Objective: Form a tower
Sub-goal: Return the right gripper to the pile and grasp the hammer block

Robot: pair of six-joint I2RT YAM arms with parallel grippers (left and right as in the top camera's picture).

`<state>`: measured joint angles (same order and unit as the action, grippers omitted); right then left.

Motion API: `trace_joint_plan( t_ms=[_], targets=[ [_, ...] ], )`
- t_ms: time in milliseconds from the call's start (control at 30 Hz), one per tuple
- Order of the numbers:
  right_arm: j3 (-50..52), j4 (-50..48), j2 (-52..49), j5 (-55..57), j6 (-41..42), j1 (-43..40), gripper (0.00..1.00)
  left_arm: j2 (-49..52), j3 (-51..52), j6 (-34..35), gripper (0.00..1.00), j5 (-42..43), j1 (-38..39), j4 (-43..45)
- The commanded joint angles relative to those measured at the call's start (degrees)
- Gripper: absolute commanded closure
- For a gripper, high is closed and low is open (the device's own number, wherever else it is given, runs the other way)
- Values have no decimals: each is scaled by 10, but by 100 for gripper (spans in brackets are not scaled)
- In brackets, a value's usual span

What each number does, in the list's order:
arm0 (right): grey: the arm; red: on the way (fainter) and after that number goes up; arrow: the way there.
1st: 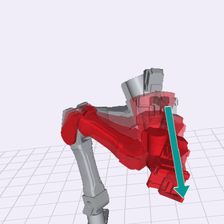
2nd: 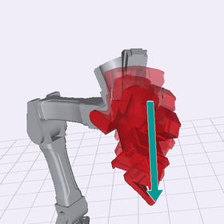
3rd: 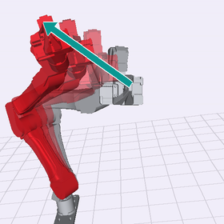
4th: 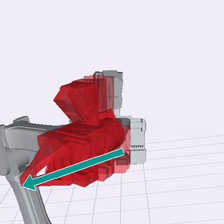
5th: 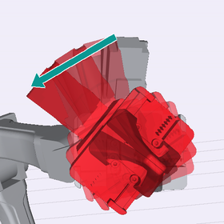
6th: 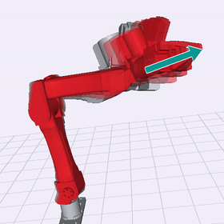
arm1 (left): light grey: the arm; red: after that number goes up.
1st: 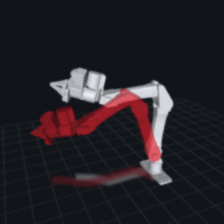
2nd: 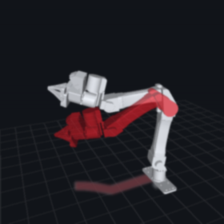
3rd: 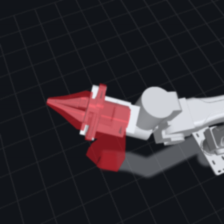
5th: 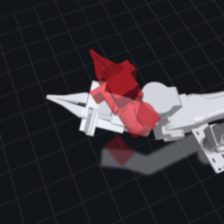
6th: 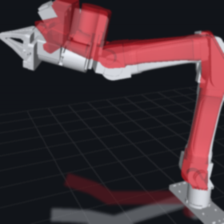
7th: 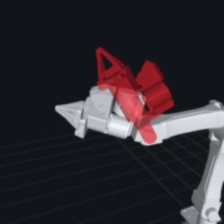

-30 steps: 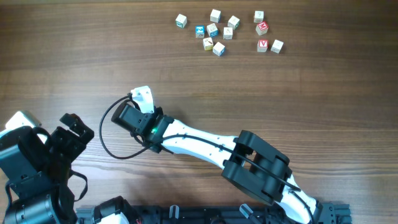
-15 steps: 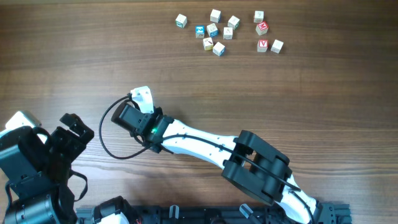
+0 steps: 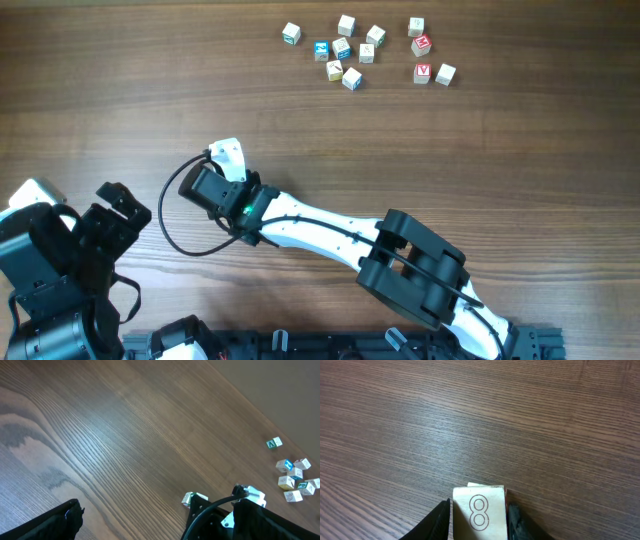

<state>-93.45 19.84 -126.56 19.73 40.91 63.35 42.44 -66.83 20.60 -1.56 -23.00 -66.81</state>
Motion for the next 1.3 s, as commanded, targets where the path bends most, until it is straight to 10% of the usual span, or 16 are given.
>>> trace_joint_plan(
  t_ms=[0,100,200,533,1000,1267],
  targets=[
    [3,-12,-15,-5,-17,2,55,1,-11,-9,0,5,-4,3],
    [-19,6,-9,-7,-55,2,14,1,-11,-9,0,5,-4,3],
    [-29,44,41,-11,-67,-2,1,1,-11,-9,0,5,-4,3],
    [-29,174,100,-66,-143,-183,0,1,-11,-5,0,7,-4,-1],
    [-29,28,90,-288,-377,-387,0,1,-11,-5,0,7,-4,-3],
    [-29,-131,-33,-257,-358,-388,1,1,-11,-5,0,7,-4,-3]
  ],
)
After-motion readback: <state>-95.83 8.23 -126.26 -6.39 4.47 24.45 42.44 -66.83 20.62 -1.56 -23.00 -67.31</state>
